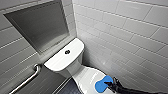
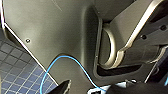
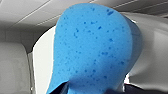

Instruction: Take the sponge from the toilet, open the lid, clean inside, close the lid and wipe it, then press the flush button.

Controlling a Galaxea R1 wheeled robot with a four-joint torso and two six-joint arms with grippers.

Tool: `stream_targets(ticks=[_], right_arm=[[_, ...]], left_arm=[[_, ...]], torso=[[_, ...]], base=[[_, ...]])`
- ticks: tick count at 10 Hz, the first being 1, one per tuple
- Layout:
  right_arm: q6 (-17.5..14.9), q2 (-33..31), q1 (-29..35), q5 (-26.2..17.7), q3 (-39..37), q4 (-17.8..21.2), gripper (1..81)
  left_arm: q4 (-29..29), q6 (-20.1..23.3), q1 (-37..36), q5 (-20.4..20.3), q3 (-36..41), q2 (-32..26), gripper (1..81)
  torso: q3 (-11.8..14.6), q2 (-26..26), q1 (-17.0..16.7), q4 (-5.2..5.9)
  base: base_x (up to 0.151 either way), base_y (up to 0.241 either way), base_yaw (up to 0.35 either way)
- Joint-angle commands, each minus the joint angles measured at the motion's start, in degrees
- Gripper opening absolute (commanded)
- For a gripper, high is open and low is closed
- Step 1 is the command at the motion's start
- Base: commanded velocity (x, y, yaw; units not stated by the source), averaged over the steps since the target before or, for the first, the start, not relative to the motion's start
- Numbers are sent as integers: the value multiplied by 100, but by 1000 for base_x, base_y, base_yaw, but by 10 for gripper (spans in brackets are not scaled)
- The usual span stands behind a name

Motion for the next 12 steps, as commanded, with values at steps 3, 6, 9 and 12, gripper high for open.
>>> stream_targets(ticks=[3, 6, 9, 12], right_arm=[[-26, 27, 563, -220, 219, -153, 811], [9, 27, 519, -211, 167, -145, 811], [0, -8, 581, -202, 131, -163, 811], [-44, 44, 633, -176, -26, -303, 811]], left_arm=[[-59, -5, 177, 459, 8, 35, 811], [-59, 3, 177, 460, 8, 35, 811], [-59, 3, 186, 468, 8, 35, 811], [-59, 3, 212, 468, 8, 70, 811]], torso=[[-263, 0, 0, -9], [-155, 0, 2, -26], [-522, 0, 2, -28], [-313, 0, 5, -39]], base=[[0, 0, 0], [0, 0, 0], [0, 0, 0], [0, 0, 0]])
